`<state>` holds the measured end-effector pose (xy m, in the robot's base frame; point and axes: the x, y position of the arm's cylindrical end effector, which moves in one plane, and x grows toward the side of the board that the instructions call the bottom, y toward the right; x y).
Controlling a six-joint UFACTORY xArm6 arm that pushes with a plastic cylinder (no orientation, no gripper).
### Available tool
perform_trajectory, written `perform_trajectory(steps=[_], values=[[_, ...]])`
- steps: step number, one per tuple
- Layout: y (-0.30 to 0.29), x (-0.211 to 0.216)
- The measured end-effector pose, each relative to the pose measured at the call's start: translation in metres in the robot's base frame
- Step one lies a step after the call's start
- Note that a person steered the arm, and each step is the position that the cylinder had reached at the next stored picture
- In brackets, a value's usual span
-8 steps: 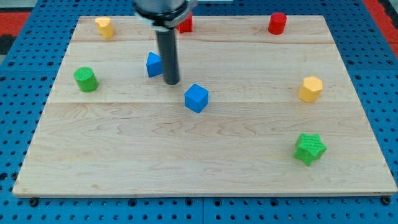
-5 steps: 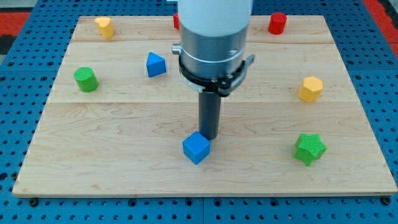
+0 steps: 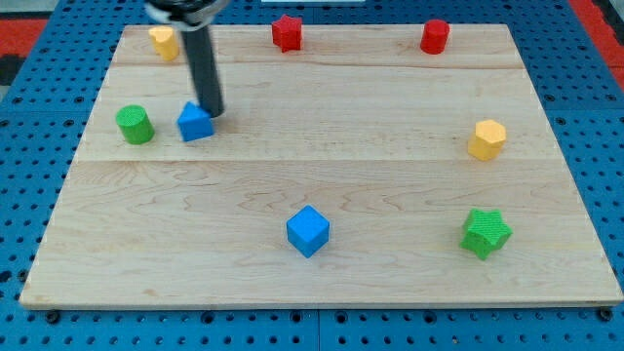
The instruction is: Place blue triangle towards the bottom left of the board
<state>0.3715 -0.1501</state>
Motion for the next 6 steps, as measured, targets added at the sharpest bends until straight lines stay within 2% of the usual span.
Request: perform_trajectory(steps=[1,2,3,4,5,6], values=[[-0.008,-0.016],[-0.031,0.028],[-0.031,0.066],[-0.026,0.038],[-0.008,0.082],[-0.006,0.098]])
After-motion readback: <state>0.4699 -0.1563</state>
